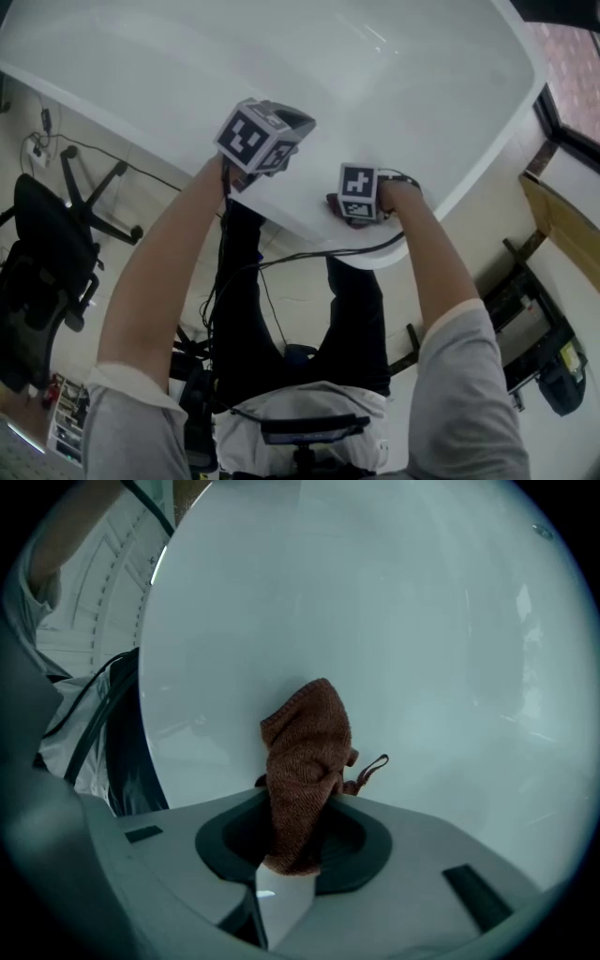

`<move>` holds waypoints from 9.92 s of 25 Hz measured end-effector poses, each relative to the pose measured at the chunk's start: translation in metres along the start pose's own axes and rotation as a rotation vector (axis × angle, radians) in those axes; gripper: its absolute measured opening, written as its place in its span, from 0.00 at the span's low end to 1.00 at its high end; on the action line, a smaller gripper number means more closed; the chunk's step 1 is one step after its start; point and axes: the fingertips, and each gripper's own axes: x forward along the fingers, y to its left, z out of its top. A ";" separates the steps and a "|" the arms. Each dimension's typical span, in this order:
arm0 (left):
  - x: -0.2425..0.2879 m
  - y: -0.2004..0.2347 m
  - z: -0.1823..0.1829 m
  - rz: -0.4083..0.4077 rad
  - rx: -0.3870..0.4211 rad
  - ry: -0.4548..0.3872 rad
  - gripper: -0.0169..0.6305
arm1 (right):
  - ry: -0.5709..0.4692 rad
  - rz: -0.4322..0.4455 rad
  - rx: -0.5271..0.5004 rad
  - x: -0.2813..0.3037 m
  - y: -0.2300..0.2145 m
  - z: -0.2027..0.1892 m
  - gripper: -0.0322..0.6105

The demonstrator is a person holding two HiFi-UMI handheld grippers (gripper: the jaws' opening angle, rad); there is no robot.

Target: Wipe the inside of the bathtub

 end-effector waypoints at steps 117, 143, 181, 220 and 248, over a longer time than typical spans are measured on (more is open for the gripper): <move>0.058 0.171 -0.036 0.081 0.058 0.093 0.04 | -0.343 -0.761 0.143 -0.028 -0.341 0.172 0.21; 0.069 0.147 -0.040 0.047 0.057 0.085 0.04 | -0.196 -0.695 0.223 0.016 -0.327 0.095 0.21; -0.095 -0.100 0.015 -0.024 0.036 -0.143 0.04 | -0.256 -0.227 0.234 -0.013 -0.001 0.003 0.20; -0.482 -0.256 0.089 0.337 0.255 -0.691 0.04 | -2.046 -1.226 0.804 -0.338 0.421 -0.099 0.21; -0.593 -0.179 0.066 0.284 0.355 -0.654 0.04 | -2.005 -1.273 0.983 -0.326 0.455 0.037 0.22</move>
